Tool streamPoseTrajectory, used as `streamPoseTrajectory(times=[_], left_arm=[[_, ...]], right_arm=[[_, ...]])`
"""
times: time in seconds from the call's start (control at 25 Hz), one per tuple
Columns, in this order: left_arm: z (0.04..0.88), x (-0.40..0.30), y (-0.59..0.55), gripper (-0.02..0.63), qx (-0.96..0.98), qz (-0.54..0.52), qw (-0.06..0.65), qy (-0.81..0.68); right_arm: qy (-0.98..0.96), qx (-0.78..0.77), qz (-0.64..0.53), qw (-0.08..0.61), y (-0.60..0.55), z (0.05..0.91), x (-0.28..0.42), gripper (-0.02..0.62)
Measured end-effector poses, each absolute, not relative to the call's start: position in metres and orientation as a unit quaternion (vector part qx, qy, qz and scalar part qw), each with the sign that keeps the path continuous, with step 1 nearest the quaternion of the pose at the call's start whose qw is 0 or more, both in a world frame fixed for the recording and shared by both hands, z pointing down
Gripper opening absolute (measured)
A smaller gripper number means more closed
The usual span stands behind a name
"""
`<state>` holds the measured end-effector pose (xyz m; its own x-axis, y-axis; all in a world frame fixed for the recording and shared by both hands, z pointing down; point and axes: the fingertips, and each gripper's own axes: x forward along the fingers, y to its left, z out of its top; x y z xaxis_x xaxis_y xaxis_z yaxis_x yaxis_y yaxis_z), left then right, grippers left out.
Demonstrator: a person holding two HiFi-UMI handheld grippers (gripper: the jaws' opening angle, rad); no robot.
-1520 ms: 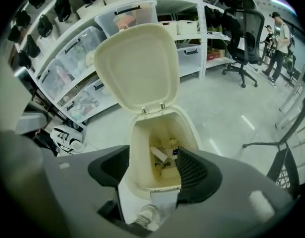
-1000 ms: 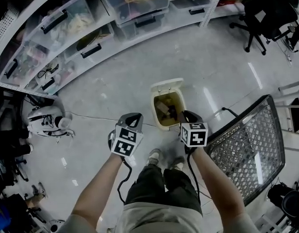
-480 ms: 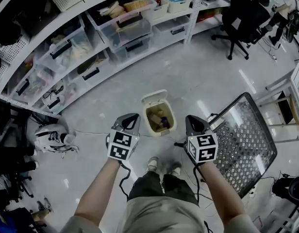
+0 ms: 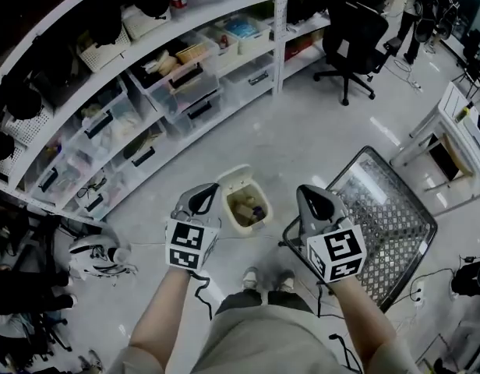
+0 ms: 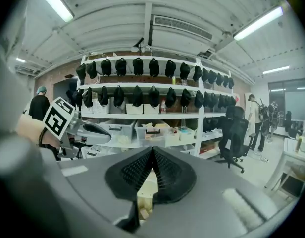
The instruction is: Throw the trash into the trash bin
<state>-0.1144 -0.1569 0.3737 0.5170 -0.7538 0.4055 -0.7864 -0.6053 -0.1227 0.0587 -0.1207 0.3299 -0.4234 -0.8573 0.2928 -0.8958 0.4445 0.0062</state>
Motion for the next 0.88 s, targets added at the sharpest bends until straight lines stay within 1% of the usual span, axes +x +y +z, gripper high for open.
streamPoseTrajectory(times=[0.2,0.52,0.6,0.72,0.88], left_arm=[[0.31,-0.087,-0.145,0.003,0.885,0.187,-0.016,-0.427],[0.234,-0.033,-0.118,0.003,0.915,0.13,-0.067,-0.375],[0.217,-0.02,-0.114,0.003,0.92,0.109,-0.069,-0.371],[0.194,-0.002,-0.111,0.003,0.924,0.086,-0.067,-0.368],[0.173,0.02,-0.099,0.003,0.931,0.072,-0.089,-0.347]], right_arm=[[-0.837,0.54,0.037,0.086,-0.096,0.266,0.087,0.005],[-0.823,0.566,-0.032,0.026,-0.052,0.181,0.128,0.005],[-0.817,0.575,-0.046,0.019,-0.04,0.166,0.14,0.005],[-0.801,0.592,-0.08,0.027,-0.023,0.15,0.156,0.005],[-0.793,0.603,-0.09,0.018,-0.003,0.137,0.171,0.005]])
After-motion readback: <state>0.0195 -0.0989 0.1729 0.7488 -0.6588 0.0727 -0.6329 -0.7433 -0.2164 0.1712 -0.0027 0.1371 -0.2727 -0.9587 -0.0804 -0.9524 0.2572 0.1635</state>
